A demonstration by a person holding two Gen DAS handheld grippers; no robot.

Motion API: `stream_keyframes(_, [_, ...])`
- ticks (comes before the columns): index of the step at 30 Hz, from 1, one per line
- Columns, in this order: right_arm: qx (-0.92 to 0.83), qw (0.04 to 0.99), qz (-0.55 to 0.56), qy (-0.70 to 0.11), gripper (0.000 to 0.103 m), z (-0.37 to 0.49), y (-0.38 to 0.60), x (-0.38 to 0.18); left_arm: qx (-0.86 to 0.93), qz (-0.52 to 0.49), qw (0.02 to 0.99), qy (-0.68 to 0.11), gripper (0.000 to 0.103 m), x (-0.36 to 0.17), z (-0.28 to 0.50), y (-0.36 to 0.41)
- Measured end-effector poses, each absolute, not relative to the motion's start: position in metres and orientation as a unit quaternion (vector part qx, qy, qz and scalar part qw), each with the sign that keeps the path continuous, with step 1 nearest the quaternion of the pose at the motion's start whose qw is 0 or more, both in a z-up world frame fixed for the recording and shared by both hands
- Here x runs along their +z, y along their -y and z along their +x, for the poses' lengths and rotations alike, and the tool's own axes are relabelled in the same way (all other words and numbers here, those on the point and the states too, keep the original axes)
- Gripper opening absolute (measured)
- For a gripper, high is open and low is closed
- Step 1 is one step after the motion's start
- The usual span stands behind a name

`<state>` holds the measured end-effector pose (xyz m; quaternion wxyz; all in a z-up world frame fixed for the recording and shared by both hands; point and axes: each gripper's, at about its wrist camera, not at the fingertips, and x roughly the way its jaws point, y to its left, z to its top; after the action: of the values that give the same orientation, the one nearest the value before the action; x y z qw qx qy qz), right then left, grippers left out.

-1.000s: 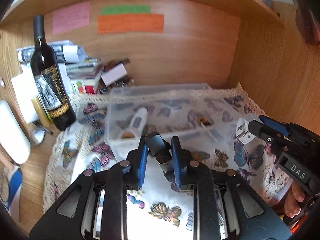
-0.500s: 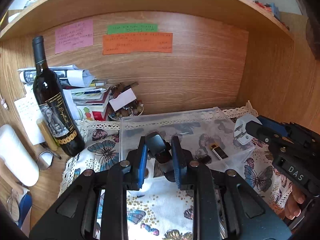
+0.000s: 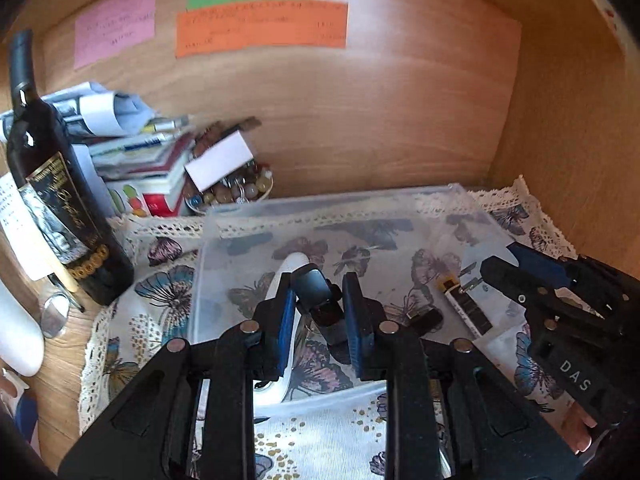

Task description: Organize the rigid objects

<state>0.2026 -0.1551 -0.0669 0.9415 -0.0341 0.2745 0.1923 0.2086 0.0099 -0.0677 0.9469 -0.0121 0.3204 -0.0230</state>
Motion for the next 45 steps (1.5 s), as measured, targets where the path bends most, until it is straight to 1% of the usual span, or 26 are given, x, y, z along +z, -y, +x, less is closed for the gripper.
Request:
stream_keyframes(9, [0.198,0.933,-0.044,-0.297,0.027,0.214,0.15,-0.08,-0.034,-0.005,0.937,-0.349,0.023,-0.085,0.221,-0.004])
stream_keyframes(15, [0.199,0.931,-0.05,-0.301,0.028,0.214,0.148,-0.08,-0.033,0.007,0.939,-0.342,0.023,-0.082,0.217,0.0])
stream_keyframes(20, [0.201,0.933,-0.049,-0.294,0.028,0.209,0.15,-0.075,-0.028,0.005,0.944,-0.33,0.039,-0.074,0.207,0.0])
stream_keyframes(21, [0.201,0.934,-0.049,-0.293,0.028,0.207,0.15,-0.073,-0.027,0.004,0.945,-0.326,0.041,-0.071,0.205,0.0])
stream_keyframes(23, [0.202,0.936,-0.047,-0.286,0.031,0.201,0.153,-0.068,-0.023,0.004,0.948,-0.319,0.051,-0.066,0.199,-0.001])
stream_keyframes(24, [0.203,0.937,-0.046,-0.281,0.034,0.197,0.155,-0.064,-0.022,0.003,0.95,-0.312,0.055,-0.062,0.194,-0.001])
stream_keyframes(26, [0.203,0.94,-0.046,-0.27,0.037,0.189,0.158,-0.058,-0.021,0.0,0.953,-0.303,0.068,-0.056,0.186,-0.002])
stream_keyframes(27, [0.202,0.942,-0.046,-0.265,0.04,0.186,0.159,-0.055,-0.021,-0.002,0.955,-0.296,0.071,-0.052,0.181,-0.003])
stream_keyframes(29, [0.201,0.945,-0.047,-0.253,0.045,0.177,0.163,-0.048,-0.02,-0.004,0.958,-0.285,0.083,-0.045,0.172,-0.004])
stream_keyframes(31, [0.198,0.949,-0.048,-0.242,0.05,0.167,0.167,-0.043,-0.021,-0.003,0.961,-0.277,0.09,-0.04,0.161,-0.004])
stream_keyframes(32, [0.197,0.95,-0.049,-0.239,0.051,0.164,0.169,-0.042,-0.022,0.0,0.961,-0.274,0.092,-0.039,0.156,-0.003])
stream_keyframes(34, [0.194,0.952,-0.05,-0.233,0.057,0.156,0.173,-0.04,-0.023,0.005,0.962,-0.273,0.093,-0.04,0.147,-0.001])
stream_keyframes(35, [0.192,0.952,-0.052,-0.231,0.058,0.152,0.175,-0.039,-0.023,0.009,0.961,-0.274,0.094,-0.041,0.143,0.001])
stream_keyframes(40, [0.185,0.953,-0.061,-0.234,0.059,0.139,0.182,-0.045,-0.024,0.032,0.955,-0.293,0.094,-0.061,0.128,0.012])
stream_keyframes(45, [0.171,0.95,-0.063,-0.254,0.059,0.132,0.195,-0.059,-0.036,0.029,0.94,-0.339,0.094,-0.089,0.125,0.018])
